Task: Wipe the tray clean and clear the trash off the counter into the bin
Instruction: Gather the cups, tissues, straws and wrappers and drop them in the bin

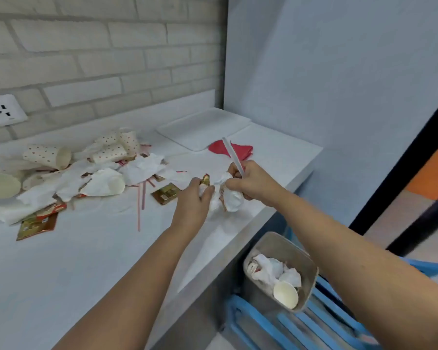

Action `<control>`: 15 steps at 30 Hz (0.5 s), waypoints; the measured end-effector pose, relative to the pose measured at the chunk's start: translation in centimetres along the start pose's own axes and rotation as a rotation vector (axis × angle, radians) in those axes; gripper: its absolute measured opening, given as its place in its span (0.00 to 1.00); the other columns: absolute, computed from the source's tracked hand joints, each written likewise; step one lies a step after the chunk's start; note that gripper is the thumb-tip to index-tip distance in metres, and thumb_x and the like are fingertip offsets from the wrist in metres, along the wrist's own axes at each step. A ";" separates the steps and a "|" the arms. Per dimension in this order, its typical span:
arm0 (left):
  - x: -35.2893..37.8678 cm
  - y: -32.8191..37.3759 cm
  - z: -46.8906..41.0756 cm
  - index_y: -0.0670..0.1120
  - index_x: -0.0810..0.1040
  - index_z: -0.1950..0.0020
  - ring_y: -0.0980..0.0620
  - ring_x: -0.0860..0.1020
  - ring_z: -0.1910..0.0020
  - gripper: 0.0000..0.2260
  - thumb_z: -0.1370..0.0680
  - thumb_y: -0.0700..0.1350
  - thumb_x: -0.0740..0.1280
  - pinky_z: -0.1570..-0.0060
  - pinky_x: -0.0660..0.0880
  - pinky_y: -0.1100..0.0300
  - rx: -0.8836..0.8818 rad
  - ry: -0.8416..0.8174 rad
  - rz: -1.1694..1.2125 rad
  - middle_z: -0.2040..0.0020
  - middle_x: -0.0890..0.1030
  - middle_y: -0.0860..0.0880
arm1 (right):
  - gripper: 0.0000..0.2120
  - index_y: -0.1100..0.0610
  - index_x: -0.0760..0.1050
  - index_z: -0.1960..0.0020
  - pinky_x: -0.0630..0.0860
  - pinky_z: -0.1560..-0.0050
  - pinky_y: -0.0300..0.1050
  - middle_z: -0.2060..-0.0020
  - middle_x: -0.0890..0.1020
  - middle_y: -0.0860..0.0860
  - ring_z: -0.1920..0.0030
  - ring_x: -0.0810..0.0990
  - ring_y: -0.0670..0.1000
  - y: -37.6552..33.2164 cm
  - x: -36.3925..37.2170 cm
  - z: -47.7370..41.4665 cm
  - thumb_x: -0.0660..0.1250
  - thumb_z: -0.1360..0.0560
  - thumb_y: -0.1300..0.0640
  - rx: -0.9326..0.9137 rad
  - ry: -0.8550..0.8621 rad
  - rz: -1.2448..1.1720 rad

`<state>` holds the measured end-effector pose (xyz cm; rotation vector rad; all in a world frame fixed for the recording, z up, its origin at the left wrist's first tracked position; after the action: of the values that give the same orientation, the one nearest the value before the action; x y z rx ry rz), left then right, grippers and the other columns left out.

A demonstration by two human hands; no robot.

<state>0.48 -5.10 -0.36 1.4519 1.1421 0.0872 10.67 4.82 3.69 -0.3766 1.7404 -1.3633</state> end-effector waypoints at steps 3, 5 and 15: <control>6.7 3.6 1.2 0.41 0.75 0.47 0.51 0.74 0.58 0.10 0.21 0.47 0.62 0.63 0.67 0.63 0.053 -0.152 0.063 0.56 0.77 0.48 | 0.12 0.57 0.66 0.68 0.60 0.76 0.35 0.78 0.65 0.49 0.80 0.63 0.45 5.1 -5.4 2.5 0.65 0.31 0.67 0.101 0.088 -0.034; 10.6 4.9 1.9 0.42 0.76 0.50 0.51 0.74 0.60 0.09 0.21 0.47 0.63 0.66 0.67 0.66 0.067 -0.238 0.072 0.59 0.78 0.48 | 0.11 0.57 0.66 0.68 0.61 0.78 0.34 0.78 0.66 0.50 0.81 0.63 0.45 8.3 -8.0 4.0 0.66 0.32 0.66 0.153 0.125 -0.031; 24.1 0.3 5.5 0.45 0.76 0.49 0.53 0.77 0.57 0.07 0.22 0.48 0.63 0.58 0.70 0.63 -0.029 -0.487 -0.115 0.56 0.78 0.51 | 0.12 0.57 0.67 0.67 0.66 0.68 0.37 0.71 0.70 0.52 0.69 0.69 0.49 23.1 -10.7 7.3 0.69 0.29 0.60 0.364 0.080 0.108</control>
<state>16.49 7.04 -14.80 1.2848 0.8148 -0.3138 28.60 15.74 -12.47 -0.0256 1.5100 -1.5946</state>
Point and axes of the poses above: each hand's wrist, its own z-axis away from the middle knuckle, its own x-axis out of the palm, y = z × x, the point moved 5 cm from there along -z, towards the middle knuckle
